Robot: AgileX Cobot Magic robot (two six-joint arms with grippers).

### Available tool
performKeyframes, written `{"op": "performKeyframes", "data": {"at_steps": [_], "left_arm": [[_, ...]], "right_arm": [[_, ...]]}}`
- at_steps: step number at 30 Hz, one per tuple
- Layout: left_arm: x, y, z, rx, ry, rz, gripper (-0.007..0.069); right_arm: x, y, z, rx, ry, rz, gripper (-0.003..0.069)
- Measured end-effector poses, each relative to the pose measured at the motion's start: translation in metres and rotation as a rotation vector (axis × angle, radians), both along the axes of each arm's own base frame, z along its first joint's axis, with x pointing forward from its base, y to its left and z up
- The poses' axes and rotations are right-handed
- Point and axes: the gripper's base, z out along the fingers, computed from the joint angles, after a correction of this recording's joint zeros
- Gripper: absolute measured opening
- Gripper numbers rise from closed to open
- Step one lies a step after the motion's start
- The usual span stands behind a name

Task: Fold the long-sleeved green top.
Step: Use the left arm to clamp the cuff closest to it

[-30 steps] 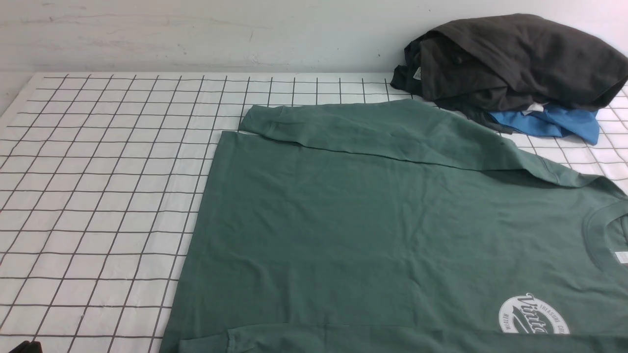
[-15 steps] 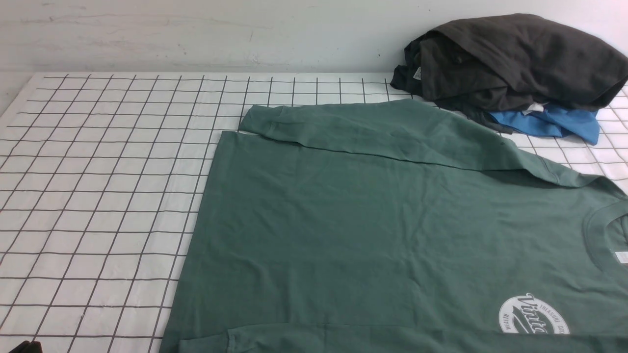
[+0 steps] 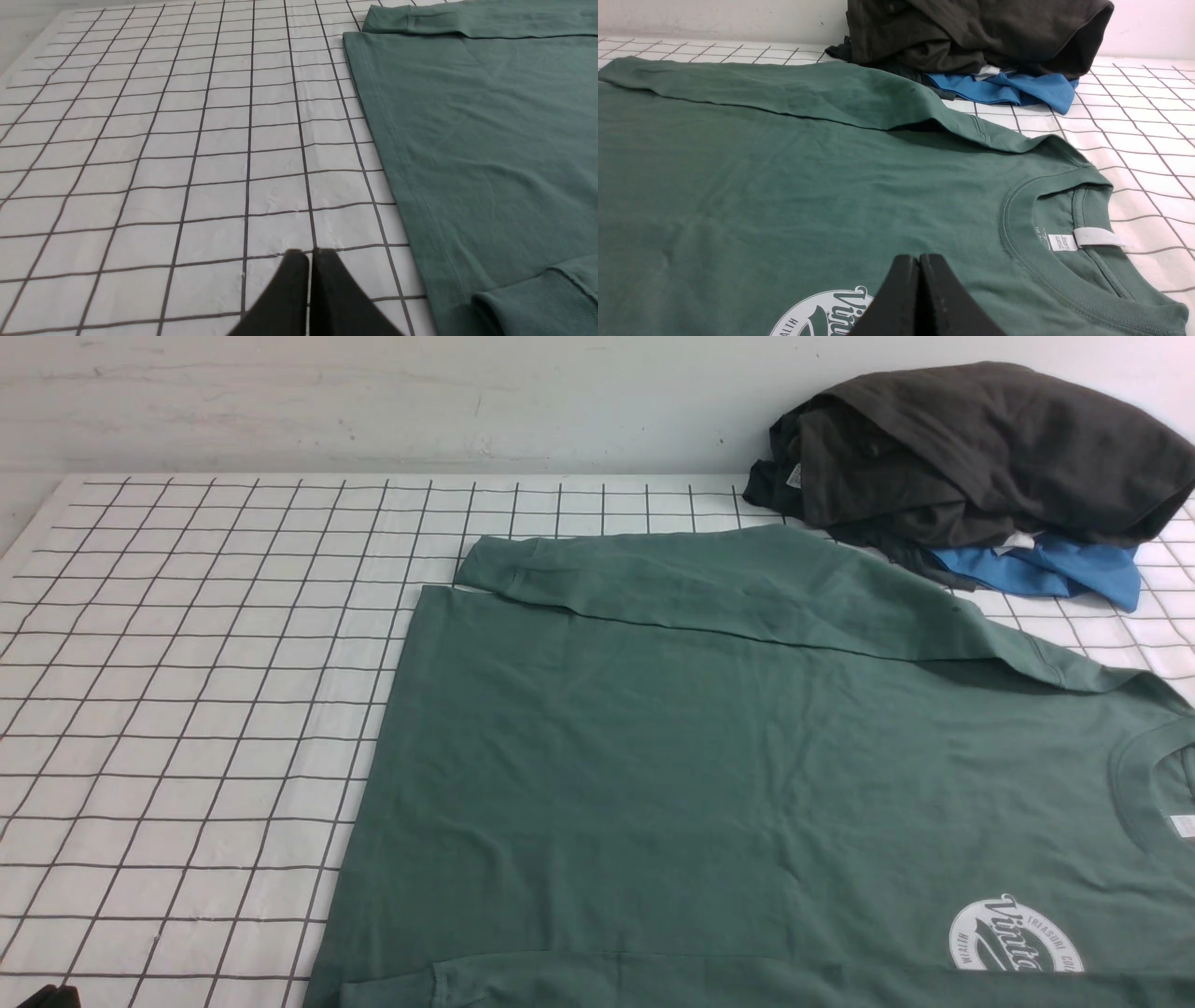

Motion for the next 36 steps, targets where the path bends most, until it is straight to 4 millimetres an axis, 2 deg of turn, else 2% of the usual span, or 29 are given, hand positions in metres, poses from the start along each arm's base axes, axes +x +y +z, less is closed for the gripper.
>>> {"op": "performKeyframes", "data": {"at_steps": [18, 25, 31, 33, 36], "left_arm": [[0.0000, 0.0000, 0.0000, 0.001, 0.000, 0.000, -0.0007], [0.0002, 0.0023, -0.0002, 0.072, -0.004, 0.005, -0.0007], [0.0002, 0.0023, -0.0002, 0.066, -0.004, 0.007, -0.0007], [0.0001, 0.0007, 0.0003, -0.012, -0.002, 0.011, -0.0007], [0.0002, -0.0046, 0.0019, -0.296, 0.011, 0.032, -0.0007]], "right_arm": [[0.0000, 0.0000, 0.0000, 0.000, 0.000, 0.000, -0.0014], [0.0000, 0.0000, 0.0000, 0.000, 0.000, 0.000, -0.0014], [0.0000, 0.0006, 0.0001, 0.027, 0.000, 0.002, -0.0014], [0.0000, 0.0019, 0.0003, 0.078, 0.000, 0.005, -0.0014], [-0.0001, 0.0055, 0.0010, 0.260, 0.004, 0.011, -0.0014]]}}
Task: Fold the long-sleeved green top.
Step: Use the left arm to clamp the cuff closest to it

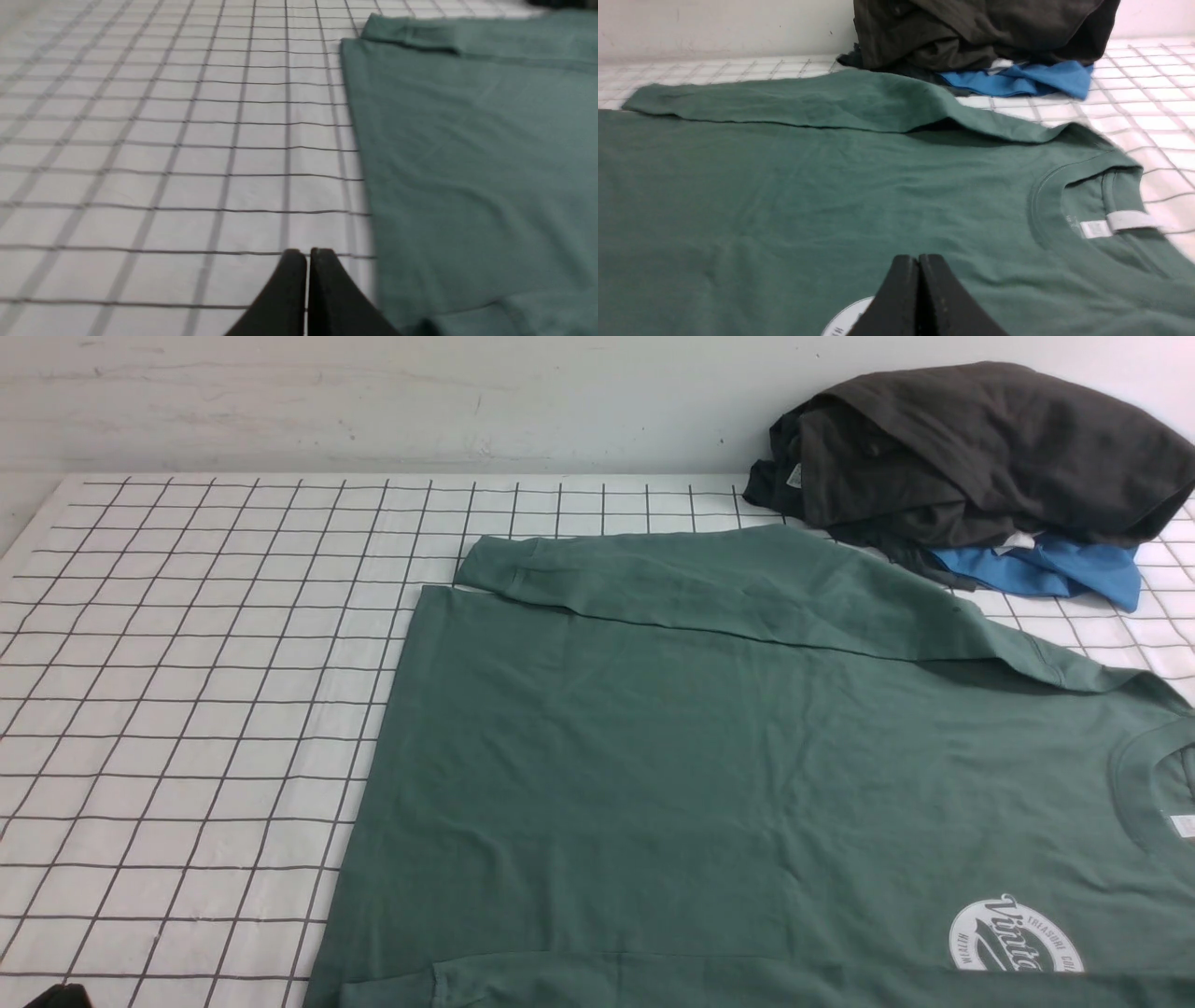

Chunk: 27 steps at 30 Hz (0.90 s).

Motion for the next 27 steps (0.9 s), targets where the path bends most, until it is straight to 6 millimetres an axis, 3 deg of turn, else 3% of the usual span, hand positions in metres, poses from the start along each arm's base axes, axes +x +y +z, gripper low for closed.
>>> {"op": "performKeyframes", "data": {"at_steps": [2, 3, 5, 8, 17, 22, 24, 27], "left_arm": [[0.000, -0.004, 0.002, -0.255, 0.019, 0.016, -0.0007], [0.000, -0.009, 0.006, -0.571, 0.051, 0.032, -0.0007], [-0.001, -0.013, 0.011, -0.894, 0.088, 0.044, -0.0007], [-0.001, -0.015, 0.016, -1.106, 0.101, 0.045, -0.0007], [-0.002, -0.019, 0.018, -1.212, 0.133, 0.013, -0.0007], [-0.004, -0.023, 0.023, -1.182, 0.138, -0.054, -0.0007], [-0.006, -0.024, 0.033, -1.120, 0.093, -0.095, -0.0007], [-0.014, -0.024, 0.073, -0.839, -0.122, -0.203, -0.0007]], "right_arm": [[0.000, 0.003, 0.001, 0.159, 0.007, 0.003, -0.0014], [0.000, 0.007, 0.002, 0.380, 0.020, 0.008, -0.0014], [-0.001, 0.010, 0.007, 0.645, 0.024, 0.014, -0.0014], [-0.001, 0.013, 0.011, 0.864, 0.024, 0.025, -0.0014], [0.000, 0.009, 0.015, 0.874, -0.040, 0.006, -0.0014], [-0.001, 0.013, 0.013, 0.837, -0.006, 0.045, -0.0014], [-0.001, 0.015, 0.012, 0.807, 0.002, 0.062, -0.0014], [-0.004, 0.014, 0.034, 0.673, -0.093, 0.089, -0.0014]]}}
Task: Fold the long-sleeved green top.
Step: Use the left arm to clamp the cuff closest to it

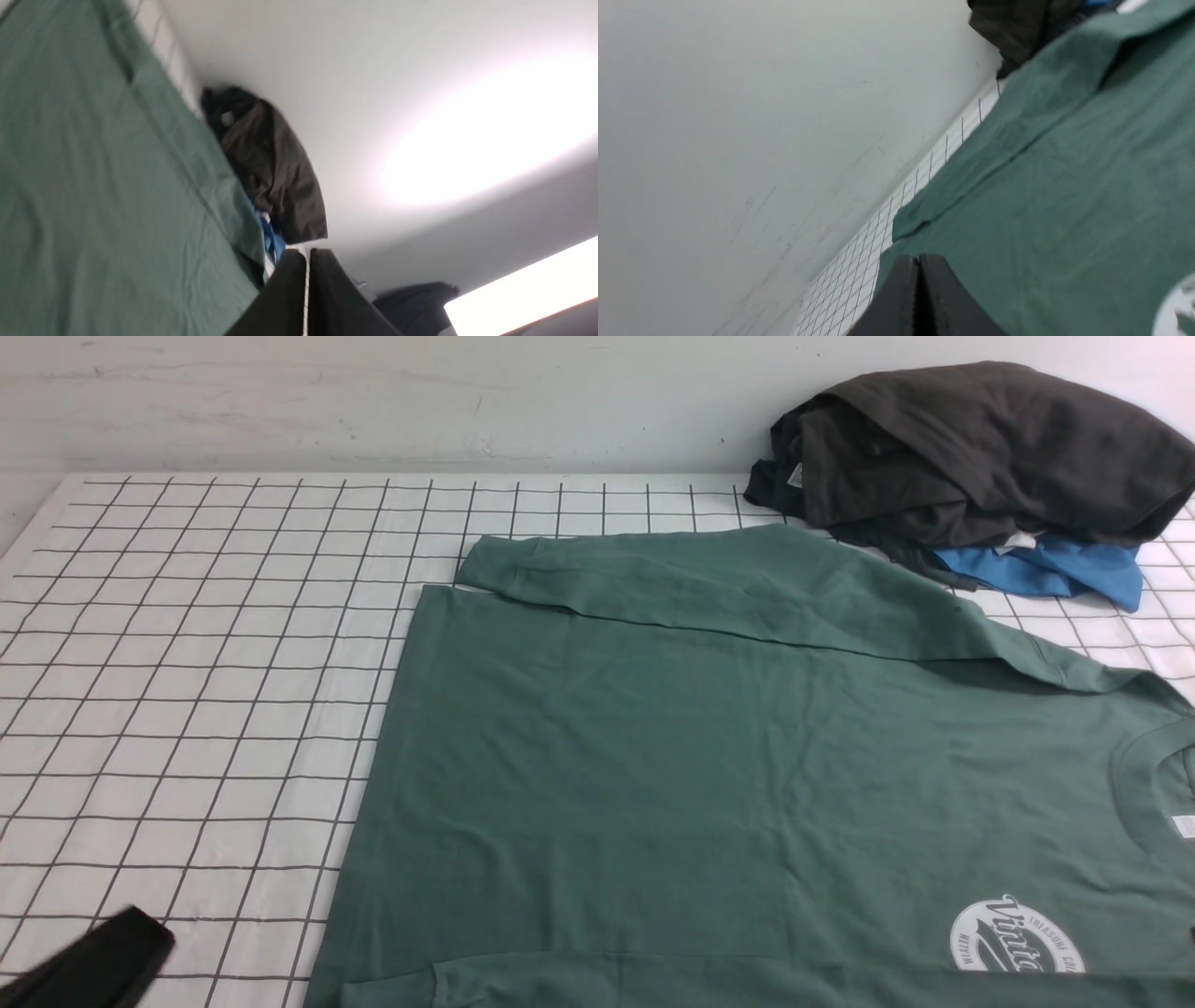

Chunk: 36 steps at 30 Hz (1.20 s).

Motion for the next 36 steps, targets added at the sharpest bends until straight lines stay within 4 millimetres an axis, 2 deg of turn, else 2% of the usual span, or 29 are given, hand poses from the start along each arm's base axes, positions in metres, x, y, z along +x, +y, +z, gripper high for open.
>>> {"op": "performKeyframes", "data": {"at_steps": [1, 2, 3, 4, 5, 7, 8, 10, 12, 13, 14, 15, 16, 17, 18, 19, 20, 21, 23, 24, 29, 32, 36], "left_arm": [[-0.003, 0.000, 0.012, 0.095, -0.081, 0.015, -0.0007], [-0.004, 0.000, 0.014, 0.095, -0.089, 0.015, -0.0007], [-0.009, 0.001, 0.029, 0.248, -0.206, 0.045, -0.0007], [-0.011, 0.001, 0.032, 0.284, -0.234, 0.053, -0.0007], [-0.015, 0.001, 0.047, 0.412, -0.326, 0.082, -0.0007], [-0.015, 0.001, 0.056, 0.493, -0.360, 0.093, -0.0007], [-0.008, 0.000, 0.064, 0.605, -0.355, 0.089, -0.0007], [0.003, -0.003, 0.073, 0.739, -0.316, 0.050, -0.0007], [0.015, -0.006, 0.082, 0.871, -0.252, -0.022, -0.0007], [0.016, -0.006, 0.081, 0.908, -0.237, -0.042, -0.0007], [0.028, -0.008, 0.084, 1.007, -0.129, -0.140, -0.0007], [0.032, -0.007, 0.082, 1.034, -0.093, -0.154, -0.0007], [0.045, -0.004, 0.081, 1.144, 0.063, -0.247, -0.0007], [0.051, -0.001, 0.080, 1.209, 0.177, -0.311, -0.0007], [0.056, 0.001, 0.078, 1.229, 0.220, -0.321, -0.0007], [0.067, 0.006, 0.073, 1.297, 0.389, -0.394, -0.0007], [0.066, 0.006, 0.074, 1.297, 0.393, -0.400, -0.0007], [0.079, 0.005, 0.066, 1.352, 0.513, -0.472, -0.0007], [0.085, 0.000, 0.060, 1.386, 0.546, -0.535, -0.0006], [0.091, -0.013, 0.053, 1.433, 0.544, -0.629, -0.0001], [0.105, -0.054, 0.030, 1.491, 0.531, -0.829, 0.0059], [0.117, -0.068, 0.016, 1.453, 0.579, -0.811, 0.0118], [0.135, -0.077, -0.007, 1.429, 0.684, -0.773, 0.0250]], "right_arm": [[-0.001, -0.002, 0.011, -0.042, -0.046, -0.019, -0.0014], [-0.002, -0.002, 0.013, -0.050, -0.055, -0.019, -0.0014], [-0.003, -0.004, 0.030, -0.119, -0.111, -0.056, -0.0014], [-0.002, -0.005, 0.035, -0.142, -0.117, -0.064, -0.0014], [-0.001, -0.006, 0.057, -0.245, -0.158, -0.089, -0.0014], [0.004, -0.006, 0.069, -0.322, -0.158, -0.094, -0.0014], [0.011, -0.005, 0.093, -0.461, -0.172, -0.084, -0.0014], [0.023, -0.001, 0.117, -0.617, -0.154, -0.032, -0.0014], [0.041, 0.003, 0.135, -0.737, -0.098, 0.055, -0.0014], [0.039, 0.004, 0.137, -0.749, -0.103, 0.062, -0.0014], [0.056, 0.008, 0.151, -0.831, -0.031, 0.162, -0.0014], [0.060, 0.009, 0.149, -0.844, 0.003, 0.194, -0.0014], [0.074, 0.012, 0.156, -0.879, 0.098, 0.297, -0.0014], [0.082, 0.013, 0.156, -0.888, 0.171, 0.361, -0.0014], [0.086, 0.014, 0.153, -0.889, 0.208, 0.388, -0.0014], [0.095, 0.016, 0.150, -0.900, 0.310, 0.477, -0.0014], [0.097, 0.017, 0.150, -0.900, 0.313, 0.482, -0.0014], [0.108, 0.021, 0.140, -0.912, 0.425, 0.581, -0.0014], [0.112, 0.026, 0.133, -0.920, 0.485, 0.652, -0.0014], [0.114, 0.034, 0.123, -0.933, 0.560, 0.744, -0.0014], [0.113, 0.051, 0.107, -1.022, 0.658, 0.854, -0.0014], [0.107, 0.056, 0.098, -1.062, 0.684, 0.888, -0.0014], [0.100, 0.057, 0.085, -1.075, 0.724, 0.915, -0.0014]]}}
